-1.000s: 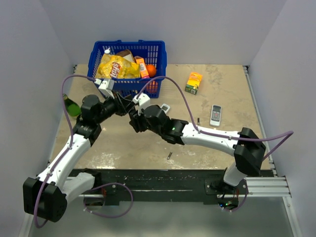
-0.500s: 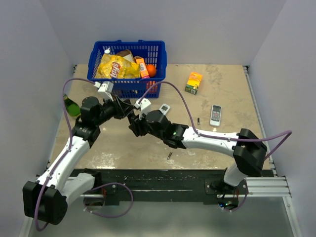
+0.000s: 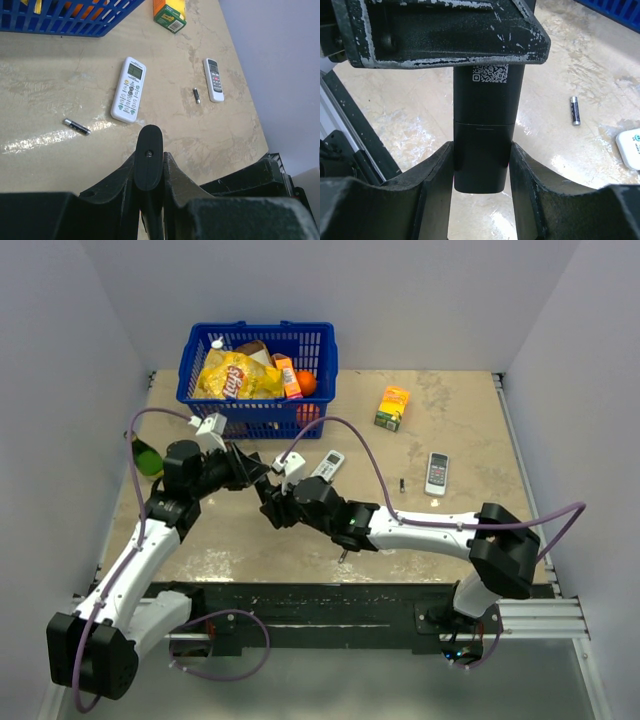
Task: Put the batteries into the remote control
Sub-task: Remove the battery cover from the remote control, then place the battery cover at the center of the board.
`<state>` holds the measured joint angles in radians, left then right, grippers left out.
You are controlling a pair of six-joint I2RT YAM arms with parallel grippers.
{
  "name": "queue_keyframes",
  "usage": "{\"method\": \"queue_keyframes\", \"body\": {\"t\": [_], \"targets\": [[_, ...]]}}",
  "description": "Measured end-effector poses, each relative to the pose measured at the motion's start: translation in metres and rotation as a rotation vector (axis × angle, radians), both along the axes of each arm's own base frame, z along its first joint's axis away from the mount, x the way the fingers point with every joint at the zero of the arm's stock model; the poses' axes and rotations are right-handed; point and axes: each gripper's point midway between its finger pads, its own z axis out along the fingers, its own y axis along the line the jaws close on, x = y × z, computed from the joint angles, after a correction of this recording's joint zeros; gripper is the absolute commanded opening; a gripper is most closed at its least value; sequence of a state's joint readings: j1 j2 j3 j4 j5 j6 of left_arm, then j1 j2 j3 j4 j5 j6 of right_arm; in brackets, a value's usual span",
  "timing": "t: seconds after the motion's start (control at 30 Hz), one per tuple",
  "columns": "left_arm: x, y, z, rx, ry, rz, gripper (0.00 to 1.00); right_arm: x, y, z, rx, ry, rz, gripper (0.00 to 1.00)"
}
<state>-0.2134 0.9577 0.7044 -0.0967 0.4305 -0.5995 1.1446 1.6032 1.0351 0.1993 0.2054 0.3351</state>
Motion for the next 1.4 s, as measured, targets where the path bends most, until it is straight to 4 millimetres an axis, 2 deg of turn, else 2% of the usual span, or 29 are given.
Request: {"method": "queue_keyframes", "body": {"t": [0.37,0.4,0.5,0.53,0.57,0.63,0.7,0.83,1.0,1.2,1.27,1.4], "targets": [[0.005,0.006,-0.006,-0.046,0.041,0.08,0.0,-0.001,-0.002,-0.001,-0.005,0.036,-0.051,0.26],[0.011,0.011,-0.003,-0.033,0.017,0.113,0.0,-0.004,-0.005,-0.006,-0.028,0.05,-0.045,0.26],[0.048,0.048,0.033,-0.016,-0.135,0.307,0.0,-0.032,-0.019,-0.04,-0.161,0.12,0.011,0.26],[0.054,0.056,0.045,-0.017,-0.177,0.347,0.0,-0.041,-0.027,-0.055,-0.216,0.149,0.029,0.25],[0.06,0.064,0.06,-0.017,-0.228,0.384,0.0,-0.051,-0.031,-0.063,-0.247,0.165,0.05,0.25],[0.065,0.069,0.078,-0.02,-0.288,0.413,0.0,-0.062,-0.039,-0.075,-0.294,0.19,0.071,0.24],[0.067,0.071,0.086,-0.025,-0.321,0.426,0.0,-0.065,-0.044,-0.081,-0.318,0.206,0.079,0.24],[0.068,0.07,0.083,-0.009,-0.321,0.415,0.0,-0.065,-0.052,-0.085,-0.353,0.215,0.072,0.25],[0.064,0.064,0.077,0.026,-0.316,0.363,0.0,-0.05,-0.073,-0.084,-0.401,0.228,0.025,0.31],[0.054,0.051,0.081,0.024,-0.335,0.272,0.0,0.004,-0.125,-0.075,-0.434,0.252,-0.147,0.32],[0.05,0.046,0.08,0.02,-0.336,0.236,0.0,0.021,-0.144,-0.078,-0.455,0.272,-0.205,0.32],[0.042,0.041,0.077,0.031,-0.343,0.189,0.0,0.041,-0.175,-0.093,-0.52,0.324,-0.281,0.32]]}}
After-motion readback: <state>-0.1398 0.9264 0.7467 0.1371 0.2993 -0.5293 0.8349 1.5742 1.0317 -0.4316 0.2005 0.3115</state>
